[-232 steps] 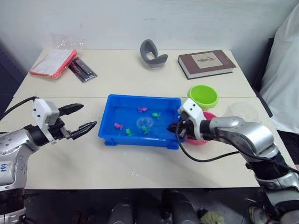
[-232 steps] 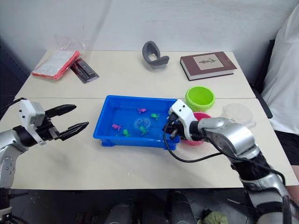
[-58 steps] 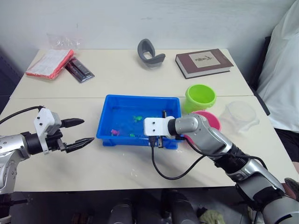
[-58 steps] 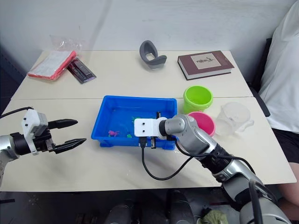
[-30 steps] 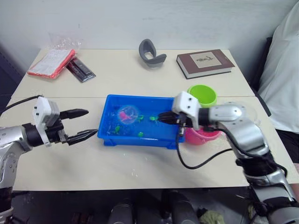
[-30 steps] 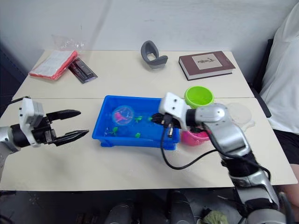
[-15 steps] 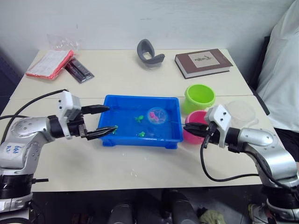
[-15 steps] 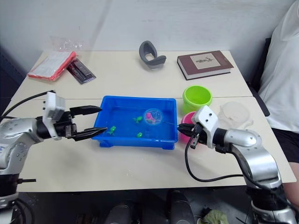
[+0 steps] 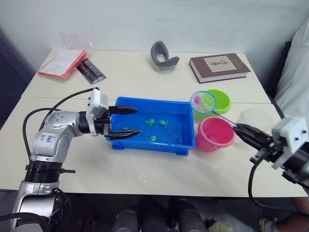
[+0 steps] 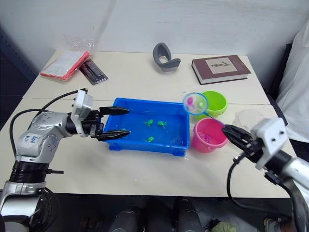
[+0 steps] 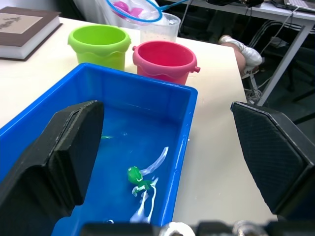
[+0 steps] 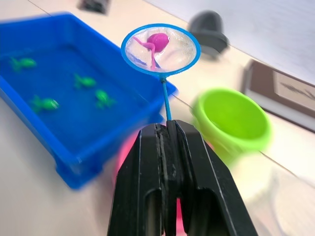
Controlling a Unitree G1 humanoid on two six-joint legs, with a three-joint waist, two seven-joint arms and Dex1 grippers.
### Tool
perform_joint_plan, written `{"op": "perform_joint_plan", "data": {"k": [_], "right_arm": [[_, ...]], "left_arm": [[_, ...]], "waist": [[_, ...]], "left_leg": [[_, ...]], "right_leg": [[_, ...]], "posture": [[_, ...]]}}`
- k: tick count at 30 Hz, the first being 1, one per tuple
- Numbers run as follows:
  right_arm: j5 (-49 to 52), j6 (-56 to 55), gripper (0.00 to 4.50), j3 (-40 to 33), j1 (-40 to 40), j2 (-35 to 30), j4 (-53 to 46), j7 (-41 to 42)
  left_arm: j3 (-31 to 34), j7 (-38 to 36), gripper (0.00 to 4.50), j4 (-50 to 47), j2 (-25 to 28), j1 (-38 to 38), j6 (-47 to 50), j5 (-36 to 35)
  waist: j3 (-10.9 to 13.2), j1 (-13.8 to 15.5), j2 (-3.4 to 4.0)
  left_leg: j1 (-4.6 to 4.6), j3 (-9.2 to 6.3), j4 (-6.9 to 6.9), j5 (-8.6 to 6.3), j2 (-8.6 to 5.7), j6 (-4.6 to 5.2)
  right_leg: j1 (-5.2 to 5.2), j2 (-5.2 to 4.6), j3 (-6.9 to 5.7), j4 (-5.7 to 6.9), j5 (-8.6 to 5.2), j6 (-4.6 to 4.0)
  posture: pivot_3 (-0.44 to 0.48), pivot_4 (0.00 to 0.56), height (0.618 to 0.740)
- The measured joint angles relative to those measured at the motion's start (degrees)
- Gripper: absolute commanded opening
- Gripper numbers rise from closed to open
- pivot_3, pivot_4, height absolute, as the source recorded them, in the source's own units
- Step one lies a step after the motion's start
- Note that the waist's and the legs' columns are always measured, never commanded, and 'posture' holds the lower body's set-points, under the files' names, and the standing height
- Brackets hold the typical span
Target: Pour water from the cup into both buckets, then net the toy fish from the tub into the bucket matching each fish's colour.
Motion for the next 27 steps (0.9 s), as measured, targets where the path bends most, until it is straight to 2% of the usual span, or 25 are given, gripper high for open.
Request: {"op": "perform_joint_plan", "data": {"k": [5, 13, 16, 22, 27], "right_arm": [[-6.34, -9.84, 0.0, -2.91, 9.18, 1.15, 0.82, -0.47], [-26.99, -36.71, 0.0, 1.49, 14.23, 0.23, 11.77, -4.96], [-36.23, -47.62, 0.0, 4.27, 14.82, -0.64, 15.26, -8.85], [-52.46, -63.75, 0.0, 3.6, 15.05, -2.76, 19.33, -20.34], [-59.87, -69.14, 0.0, 1.38, 16.16, -4.88, 22.34, -26.38]], "left_arm": [[-1.58, -0.92, 4.44, 2.31, -1.42, -0.75, -1.17, 1.41], [-2.09, -0.43, 4.44, 3.66, -4.73, -2.24, -2.43, 2.41], [-2.07, 0.43, 4.44, 3.62, -4.88, -1.87, -2.55, 2.63], [-2.07, 1.35, 4.44, 3.62, -5.05, -1.3, -2.57, 2.7], [-2.21, 1.2, 4.44, 3.45, -5.0, -0.82, -0.89, 2.68]], "waist": [[0.0, -0.15, 0.01], [0.0, -0.28, 0.01], [0.0, -0.55, 0.01], [0.0, -0.98, 0.01], [0.0, -1.28, 0.01]], "left_leg": [[0.2, 0.1, -0.01, -0.01, 0.03, -0.03], [0.53, 0.38, -0.08, -0.01, 0.1, -0.06], [0.61, 0.46, -0.08, -0.02, 0.14, -0.08], [0.63, 0.48, -0.08, 0.0, 0.16, -0.12], [0.63, 0.48, -0.08, 0.0, 0.15, -0.12]], "right_leg": [[0.1, 0.23, 0.26, -0.02, 0.0, 0.0], [0.15, 0.32, 0.65, -0.06, -0.01, 0.0], [0.15, 0.31, 0.74, -0.04, -0.02, -0.02], [0.15, 0.3, 0.8, -0.02, -0.03, -0.03], [0.16, 0.29, 0.81, -0.03, -0.03, -0.03]], "posture": [[0.0, 0.15, 0.74], [0.0, 0.15, 0.74], [0.0, 0.15, 0.74], [0.0, 0.15, 0.74], [0.0, 0.15, 0.74]]}}
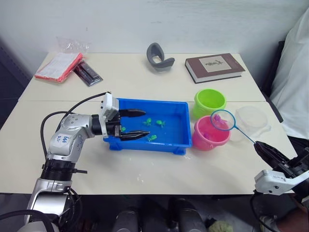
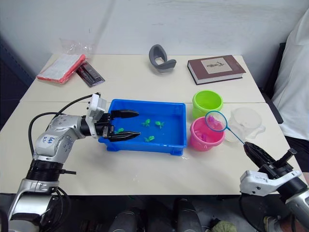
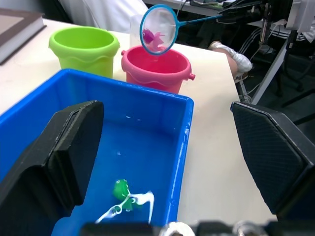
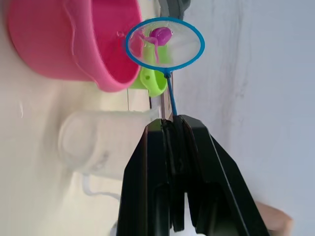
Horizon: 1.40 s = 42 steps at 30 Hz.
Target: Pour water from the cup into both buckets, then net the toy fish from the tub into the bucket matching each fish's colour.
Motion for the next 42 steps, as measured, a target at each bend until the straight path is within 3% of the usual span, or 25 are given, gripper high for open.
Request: {"op": "perform_joint_plan", "data": {"k": [10, 42], "right_arm": [[-5.66, -2.01, 0.0, 1.24, -2.47, -2.62, 3.16, -5.26], [-7.91, -4.7, 0.0, 2.61, -1.25, -5.4, 4.73, -10.99]], "left_arm": [[-0.37, 0.45, 4.44, 0.4, -2.39, -0.97, -1.68, 1.1], [-0.48, 0.68, 4.44, 2.53, -4.25, -1.63, -2.4, 2.15]], "waist": [[0.0, -0.28, 0.0], [0.0, -0.29, 0.0]], "left_leg": [[0.03, 0.02, -0.01, 0.02, 0.03, -0.04], [0.04, 0.02, 0.0, 0.04, 0.02, -0.03]], "right_leg": [[0.0, 0.02, 0.08, 0.05, -0.02, -0.04], [0.01, 0.01, 0.09, 0.05, -0.02, -0.04]], "posture": [[0.0, 0.15, 0.74], [0.0, 0.15, 0.74]]}}
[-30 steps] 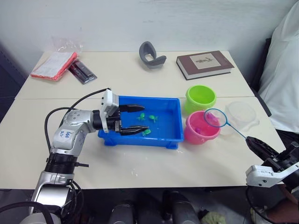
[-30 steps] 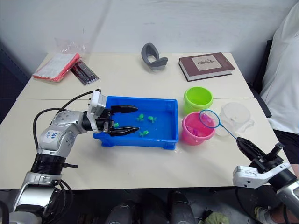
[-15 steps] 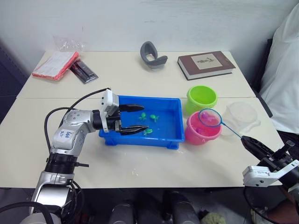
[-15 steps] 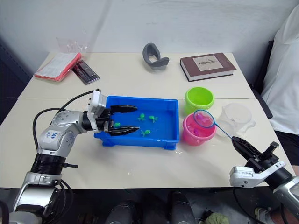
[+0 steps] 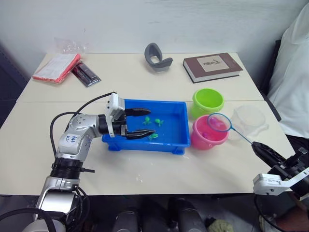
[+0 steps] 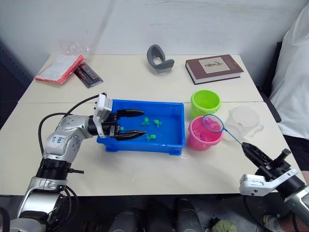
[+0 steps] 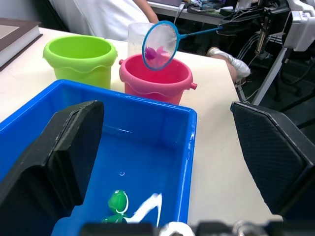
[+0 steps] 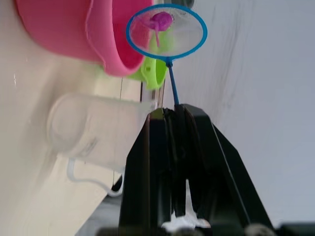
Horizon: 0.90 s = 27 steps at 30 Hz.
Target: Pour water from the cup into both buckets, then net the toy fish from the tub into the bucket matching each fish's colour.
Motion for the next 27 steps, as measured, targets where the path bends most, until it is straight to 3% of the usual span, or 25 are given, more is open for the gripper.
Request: {"op": "perform_joint_plan", "data": {"k": [10, 22, 27], "right_arm": [[-0.82, -1.77, 0.0, 0.86, -2.96, -3.57, 2.58, -2.63], [-2.06, -0.02, 0.0, 2.75, -4.17, -2.91, 4.45, -4.09], [14.95, 5.21, 0.0, 2.06, -4.92, -2.98, 1.51, 2.72]], "left_arm": [[0.0, 0.31, 4.44, 0.12, -0.77, -0.01, -1.13, 0.02], [0.1, 1.13, 4.44, 0.11, -0.65, 0.73, -1.35, 0.06], [0.69, 0.53, 4.44, 0.1, 1.29, 1.35, -1.64, 0.05]], "waist": [[0.0, -0.02, 0.0], [0.0, 0.01, 0.0], [0.0, -0.19, 0.0]], "left_leg": [[0.01, -0.01, 0.0, 0.02, 0.03, -0.03], [0.01, -0.01, 0.0, 0.04, 0.03, -0.05], [0.02, -0.02, -0.01, 0.04, 0.08, -0.05]], "right_leg": [[0.0, 0.03, 0.05, 0.01, -0.01, -0.01], [0.0, 0.02, 0.06, 0.01, -0.01, -0.01], [0.0, 0.05, 0.05, 0.03, -0.01, -0.01]], "posture": [[0.0, 0.15, 0.74], [0.0, 0.15, 0.74], [0.0, 0.15, 0.74]]}}
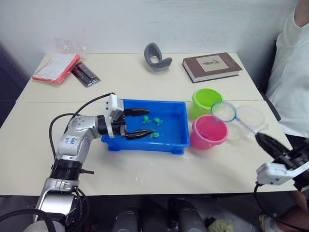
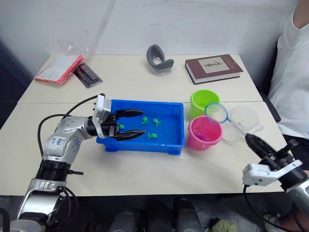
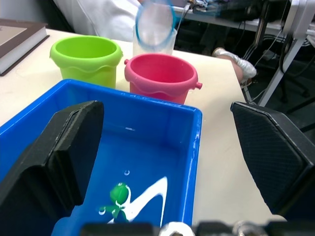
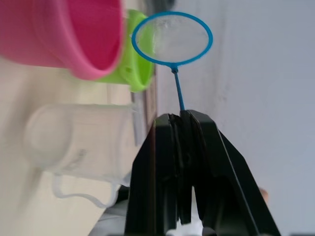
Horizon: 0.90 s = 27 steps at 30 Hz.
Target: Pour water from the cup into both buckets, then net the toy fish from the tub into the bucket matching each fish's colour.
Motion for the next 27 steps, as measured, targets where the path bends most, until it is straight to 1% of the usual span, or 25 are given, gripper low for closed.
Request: {"op": "perform_joint_plan", "data": {"k": [1, 4, 6, 7, 8, 9, 11, 12, 14, 15, 17, 19, 20, 22, 24, 27], "right_arm": [[3.73, 1.32, 0.0, -0.08, -0.28, -0.28, -1.23, 1.73], [24.64, 11.23, 0.0, 3.35, -1.96, -2.83, -8.24, 11.37], [47.93, 25.68, 0.0, 10.01, -6.19, -9.6, -17.86, 18.33], [56.98, 31.85, 0.0, 11.81, -8.5, -11.96, -22.92, 20.31], [62.85, 37.59, 0.0, 13.37, -11.18, -13.36, -25.83, 20.07], [66.64, 41.86, 0.0, 14.24, -13.05, -14.32, -27.37, 19.39], [74.35, 53.11, 0.0, 18.28, -19.22, -15.39, -28.3, 15.8], [76.68, 56.68, 0.0, 19.64, -20.85, -15.4, -28.37, 14.56], [80.5, 64.28, 0.0, 24.15, -27.55, -14.46, -28.29, 11.7], [81.39, 68.46, 0.0, 26.68, -32.42, -13.56, -28.17, 10.21], [80.42, 73.43, 0.0, 30.78, -38.82, -12.93, -27.5, 9.68], [73.89, 74.44, 0.0, 35.97, -43.69, -12.81, -25.63, 11.3], [67.91, 73.2, 0.0, 39.22, -45.65, -13.78, -23.96, 12.76], [50.77, 65.24, 0.0, 47.3, -48.8, -16.17, -17.67, 17.45], [38.73, 57.11, 0.0, 51.8, -50.24, -16.72, -11.2, 21.36], [29.72, 48.41, 0.0, 54.05, -51.8, -14.15, -4.31, 25.23]], "left_arm": [[0.14, -0.15, 4.44, 0.0, 0.46, 0.14, -0.04, 0.0], [1.37, -0.88, 4.44, 0.13, 2.67, 1.71, -1.49, -0.02], [4.4, -1.1, 4.44, 2.93, 5.63, 2.93, -2.81, -0.12], [6.41, -1.0, 4.44, 4.2, 6.85, 3.05, -3.48, -0.23], [7.88, -1.0, 4.44, 4.59, 7.83, 3.35, -3.97, -0.28], [8.59, -1.05, 4.44, 4.6, 8.29, 3.46, -4.18, -0.28], [9.49, -1.68, 4.44, 4.55, 9.85, 4.85, -4.67, -0.3], [9.58, -1.9, 4.44, 4.6, 10.1, 5.22, -4.78, -0.27], [10.18, -2.01, 4.44, 4.99, 11.1, 6.5, -5.22, -0.19], [10.62, -1.99, 4.44, 5.44, 11.66, 6.94, -5.39, -0.13], [11.65, -1.92, 4.44, 5.48, 12.64, 7.56, -5.75, -0.15], [12.18, -1.81, 4.44, 4.92, 13.4, 8.58, -5.69, -0.18], [12.24, -1.74, 4.44, 4.31, 13.53, 9.07, -5.62, -0.19], [12.38, -1.22, 4.44, 2.55, 13.72, 10.75, -5.03, -0.26], [12.25, -0.99, 4.44, 1.37, 13.96, 11.69, -4.32, -0.28], [12.23, -0.8, 4.44, -0.39, 14.59, 12.53, -3.27, -0.3]], "waist": [[0.0, -0.03, 0.0], [0.0, -0.24, 0.0], [0.04, -1.22, 0.07], [0.04, -1.18, 0.06], [0.02, -1.09, -0.07], [0.0, -0.98, -0.11], [-0.02, -0.25, -0.14], [-0.02, 0.28, -0.14], [-0.02, 0.51, -0.14], [-0.02, 0.41, -0.14], [-0.02, 0.44, -0.14], [-0.02, 0.39, -0.14], [-0.02, 0.34, -0.12], [-0.02, 0.3, -0.12], [-0.02, 0.23, -0.12], [-0.02, 0.14, -0.12]], "left_leg": [[0.01, 0.0, 0.0, 0.0, 0.01, 0.0], [0.04, -0.03, 0.0, 0.0, 0.07, 0.0], [0.07, -0.05, 0.01, 0.0, 0.13, 0.02], [0.05, -0.17, 0.01, 0.01, 0.22, -0.01], [0.04, -0.41, 0.01, 0.0, 0.28, -0.08], [0.0, -0.46, 0.0, 0.01, 0.28, -0.1], [-0.06, -0.5, 0.01, 0.0, 0.17, -0.09], [-0.11, -0.5, 0.01, -0.01, 0.1, -0.07], [-0.19, -0.5, 0.03, -0.01, 0.0, 0.0], [-0.23, -0.47, 0.05, -0.01, -0.05, 0.03], [-0.31, -0.5, 0.05, -0.03, -0.08, 0.09], [-0.35, -0.46, 0.05, -0.07, -0.1, 0.15], [-0.39, -0.41, 0.04, -0.09, -0.15, 0.17], [-0.48, -0.39, 0.05, -0.12, -0.21, 0.24], [-0.65, -0.33, 0.07, -0.13, -0.21, 0.28], [-0.79, -0.28, 0.1, -0.11, -0.21, 0.29]], "right_leg": [[0.0, 0.0, 0.0, 0.0, 0.0, 0.0], [0.02, 0.0, 0.01, 0.03, 0.0, -0.02], [0.01, -0.19, 0.06, 0.13, -0.01, -0.09], [0.04, -0.4, 0.02, 0.08, -0.03, -0.2], [0.11, -0.42, -0.23, 0.09, -0.11, -0.35], [0.11, -0.43, -0.29, 0.06, -0.12, -0.36], [0.1, -0.58, -0.38, 0.05, -0.13, -0.37], [0.06, -0.63, -0.4, 0.05, -0.12, -0.37], [0.0, -0.75, -0.42, 0.04, -0.1, -0.32], [-0.04, -0.78, -0.4, 0.04, -0.07, -0.27], [-0.06, -0.8, -0.44, -0.04, -0.06, -0.25], [-0.08, -0.79, -0.46, -0.07, -0.05, -0.23], [-0.14, -0.78, -0.46, -0.06, -0.04, -0.22], [-0.18, -0.66, -0.52, -0.04, -0.01, -0.15], [-0.26, -0.55, -0.64, -0.06, 0.07, -0.01], [-0.36, -0.53, -0.92, -0.1, 0.1, 0.04]], "posture": [[0.0, 0.15, 0.74], [0.0, 0.15, 0.74], [0.0, 0.15, 0.74], [0.0, 0.15, 0.74], [0.0, 0.15, 0.74], [0.0, 0.15, 0.74], [0.0, 0.15, 0.74], [0.0, 0.15, 0.74], [0.0, 0.15, 0.74], [0.0, 0.15, 0.74], [0.0, 0.15, 0.74], [0.0, 0.15, 0.74], [0.0, 0.15, 0.74], [0.0, 0.15, 0.74], [0.0, 0.15, 0.74], [0.0, 0.15, 0.74]]}}
